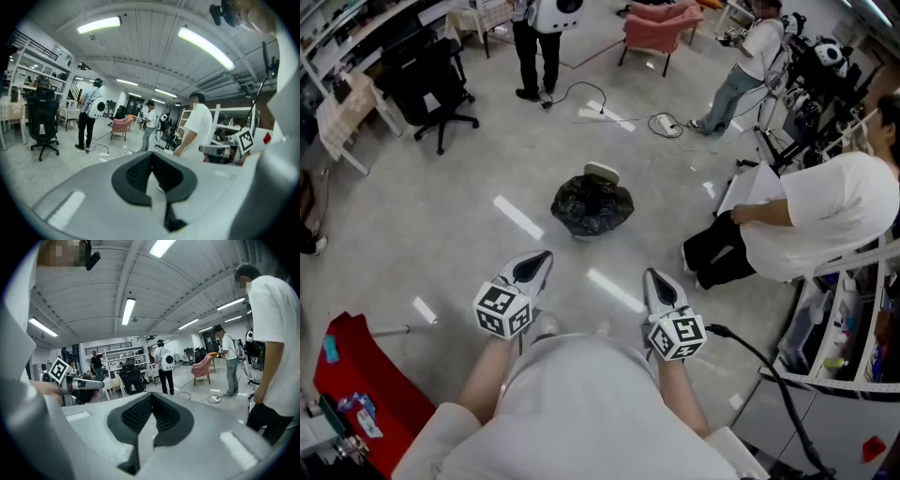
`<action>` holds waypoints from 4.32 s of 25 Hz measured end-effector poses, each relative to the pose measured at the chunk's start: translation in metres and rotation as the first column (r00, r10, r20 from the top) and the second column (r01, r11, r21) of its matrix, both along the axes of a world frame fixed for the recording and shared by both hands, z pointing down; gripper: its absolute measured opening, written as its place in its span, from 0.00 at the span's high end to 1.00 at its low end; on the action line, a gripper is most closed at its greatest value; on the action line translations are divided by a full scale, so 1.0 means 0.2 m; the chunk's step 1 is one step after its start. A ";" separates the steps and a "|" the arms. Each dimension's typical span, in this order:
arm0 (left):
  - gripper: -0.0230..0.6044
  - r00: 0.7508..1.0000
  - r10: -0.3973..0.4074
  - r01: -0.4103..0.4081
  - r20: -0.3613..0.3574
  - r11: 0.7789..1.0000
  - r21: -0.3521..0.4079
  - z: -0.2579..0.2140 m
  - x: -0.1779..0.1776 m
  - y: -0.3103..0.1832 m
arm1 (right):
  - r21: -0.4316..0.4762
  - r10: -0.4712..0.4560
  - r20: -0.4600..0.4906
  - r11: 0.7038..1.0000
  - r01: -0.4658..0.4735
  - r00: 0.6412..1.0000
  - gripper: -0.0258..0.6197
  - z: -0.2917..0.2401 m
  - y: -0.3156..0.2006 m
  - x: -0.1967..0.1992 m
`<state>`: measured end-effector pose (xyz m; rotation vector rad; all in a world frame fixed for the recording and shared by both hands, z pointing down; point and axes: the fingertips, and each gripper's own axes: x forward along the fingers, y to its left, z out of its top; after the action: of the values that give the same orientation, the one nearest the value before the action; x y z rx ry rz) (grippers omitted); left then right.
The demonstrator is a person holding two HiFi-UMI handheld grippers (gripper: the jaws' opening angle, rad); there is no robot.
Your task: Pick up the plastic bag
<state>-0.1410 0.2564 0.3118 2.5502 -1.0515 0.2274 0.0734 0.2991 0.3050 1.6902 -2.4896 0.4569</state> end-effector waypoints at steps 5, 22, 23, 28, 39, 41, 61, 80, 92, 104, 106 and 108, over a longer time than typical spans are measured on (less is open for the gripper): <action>0.96 1.000 0.013 -0.013 -0.001 1.000 -0.008 0.02 -0.05 0.00 | -0.004 -0.005 -0.005 1.000 0.005 1.000 0.96 0.01 0.01 -0.06; 0.96 0.995 0.095 -0.095 0.000 0.995 0.015 0.07 -0.35 0.03 | 0.021 0.030 -0.036 0.999 -0.030 0.999 0.96 0.04 0.09 -0.36; 0.96 0.995 0.096 -0.096 0.003 0.995 0.014 0.08 -0.36 0.03 | 0.020 0.031 -0.034 0.999 -0.030 0.999 0.96 0.05 0.09 -0.37; 0.96 0.996 0.089 -0.089 -0.001 0.996 0.010 0.09 -0.39 0.00 | 0.015 0.022 -0.045 1.000 -0.021 0.999 0.96 0.05 0.06 -0.39; 0.96 0.999 0.039 -0.038 0.027 0.999 -0.022 0.15 -0.39 -0.19 | -0.001 -0.013 -0.043 1.000 0.013 0.999 0.96 0.09 -0.19 -0.33; 0.96 0.999 0.025 -0.025 0.033 0.999 -0.025 0.16 -0.38 -0.26 | -0.003 -0.030 -0.045 1.000 0.030 0.999 0.96 0.10 -0.28 -0.31; 0.96 0.987 -0.075 0.086 0.145 0.993 -0.078 0.29 -0.04 -0.93 | -0.107 -0.123 -0.023 0.987 0.120 0.992 0.96 0.33 -1.09 0.17; 0.96 0.967 0.006 0.050 0.254 0.975 -0.214 0.60 0.14 -1.24 | -0.282 -0.175 0.007 0.944 0.170 0.985 0.96 0.75 -1.37 0.30; 0.96 0.952 0.112 -0.022 0.286 0.954 -0.299 1.24 0.05 -1.59 | -0.414 -0.100 -0.115 0.909 0.044 0.988 0.96 1.24 -1.51 0.27; 0.96 0.933 0.139 0.038 0.333 0.880 -0.474 2.16 -0.05 -1.78 | -0.534 -0.005 -0.148 0.842 -0.076 0.989 0.96 2.00 -1.74 0.32; 0.96 0.930 0.157 0.038 0.334 0.860 -0.509 2.30 -0.06 -1.80 | -0.549 0.000 -0.144 0.832 -0.080 0.990 0.96 2.11 -1.78 0.32; 0.96 0.928 0.172 0.044 0.332 0.831 -0.554 2.45 -0.07 -1.80 | -0.571 0.001 -0.132 0.817 -0.076 0.991 0.96 2.22 -1.79 0.32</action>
<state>-0.1553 -0.1044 0.8015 2.0428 -0.8519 0.9248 0.1379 -0.0593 0.7494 1.4575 -1.9414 0.9611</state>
